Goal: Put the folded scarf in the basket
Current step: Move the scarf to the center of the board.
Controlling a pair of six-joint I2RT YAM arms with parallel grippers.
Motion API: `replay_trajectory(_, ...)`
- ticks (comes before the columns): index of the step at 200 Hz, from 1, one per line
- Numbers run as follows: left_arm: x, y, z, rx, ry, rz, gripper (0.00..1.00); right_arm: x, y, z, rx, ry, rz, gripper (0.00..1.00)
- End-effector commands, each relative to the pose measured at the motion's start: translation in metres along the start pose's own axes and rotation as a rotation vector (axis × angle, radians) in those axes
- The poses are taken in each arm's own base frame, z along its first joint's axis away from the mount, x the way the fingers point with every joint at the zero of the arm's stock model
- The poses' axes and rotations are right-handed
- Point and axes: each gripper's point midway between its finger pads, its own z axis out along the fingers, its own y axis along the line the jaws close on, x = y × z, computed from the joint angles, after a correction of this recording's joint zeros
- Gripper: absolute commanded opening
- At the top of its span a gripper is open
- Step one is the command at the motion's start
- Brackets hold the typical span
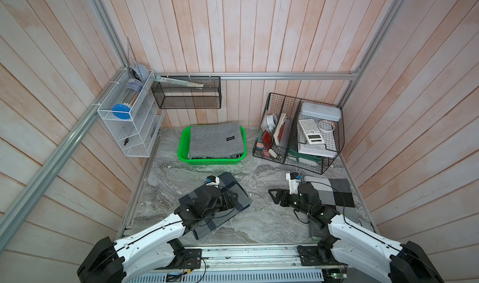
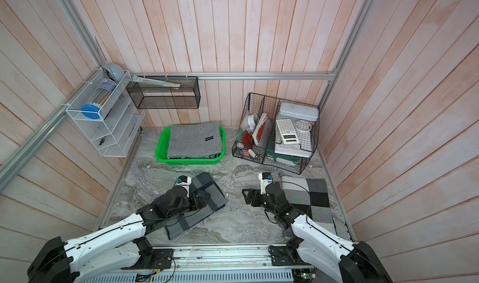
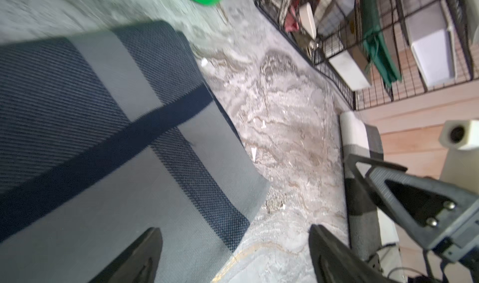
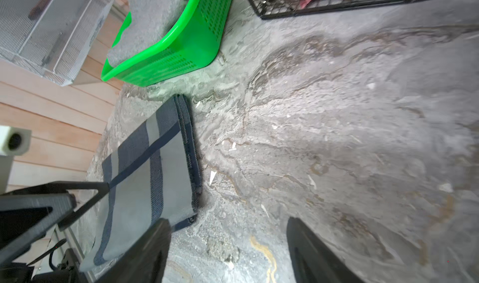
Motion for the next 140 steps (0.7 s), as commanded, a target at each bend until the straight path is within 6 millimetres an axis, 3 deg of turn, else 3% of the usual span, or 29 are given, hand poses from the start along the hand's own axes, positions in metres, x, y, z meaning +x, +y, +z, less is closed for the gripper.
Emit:
replay_trajectory(1,-0.008,0.043,-0.018,-0.183,-0.095,-0.052,0.94,-0.007,0.028,0.018,-0.019,0.022,-0.062,0.76)
replay_trajectory(29,-0.009,0.072,-0.035,-0.261,-0.174,-0.159,0.94,0.009,0.062,0.055,-0.037,0.129,-0.13,0.76)
replay_trajectory(57,-0.007,0.089,-0.046,-0.304,-0.213,-0.242,0.94,0.033,0.075,0.093,-0.019,0.271,-0.175,0.76)
replay_trajectory(93,-0.003,0.096,-0.048,-0.315,-0.218,-0.291,0.93,0.054,0.055,0.127,0.118,0.433,-0.215,0.74)
replay_trajectory(140,-0.004,0.104,-0.052,-0.371,-0.229,-0.304,0.93,0.078,0.041,0.131,0.167,0.499,-0.229,0.65)
